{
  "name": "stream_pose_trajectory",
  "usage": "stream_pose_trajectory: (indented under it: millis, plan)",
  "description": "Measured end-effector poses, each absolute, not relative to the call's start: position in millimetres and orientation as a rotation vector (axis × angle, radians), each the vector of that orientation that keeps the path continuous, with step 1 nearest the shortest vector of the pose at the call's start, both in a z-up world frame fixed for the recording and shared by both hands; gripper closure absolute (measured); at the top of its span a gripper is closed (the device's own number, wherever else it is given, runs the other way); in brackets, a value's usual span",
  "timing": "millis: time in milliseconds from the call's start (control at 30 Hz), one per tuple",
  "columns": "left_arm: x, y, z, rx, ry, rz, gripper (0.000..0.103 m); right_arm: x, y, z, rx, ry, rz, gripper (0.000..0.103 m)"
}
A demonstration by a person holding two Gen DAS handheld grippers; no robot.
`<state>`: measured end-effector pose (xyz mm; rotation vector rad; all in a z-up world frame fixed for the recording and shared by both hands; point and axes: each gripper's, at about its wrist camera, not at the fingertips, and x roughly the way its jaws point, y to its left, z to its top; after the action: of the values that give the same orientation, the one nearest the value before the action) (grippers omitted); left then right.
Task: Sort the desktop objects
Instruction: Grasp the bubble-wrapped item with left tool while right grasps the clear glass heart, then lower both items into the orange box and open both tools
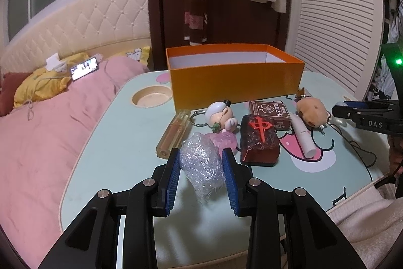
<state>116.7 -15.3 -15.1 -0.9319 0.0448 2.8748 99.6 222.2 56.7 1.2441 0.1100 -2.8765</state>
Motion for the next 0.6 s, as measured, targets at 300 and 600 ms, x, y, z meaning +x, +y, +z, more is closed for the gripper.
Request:
stream_pose_trajectory:
  millis: [300, 600]
  plan:
    - [103.5, -30.3, 2.9, -0.957, -0.016, 2.892, 0.072, 101.3, 232.5, 78.7, 1.192, -0.004, -2.901, 0.063]
    - [84.7, -26.2, 38.3, -0.878, -0.034, 2.882, 0.071, 82.8, 220.2, 110.5, 1.074, -0.048, -2.866, 0.063]
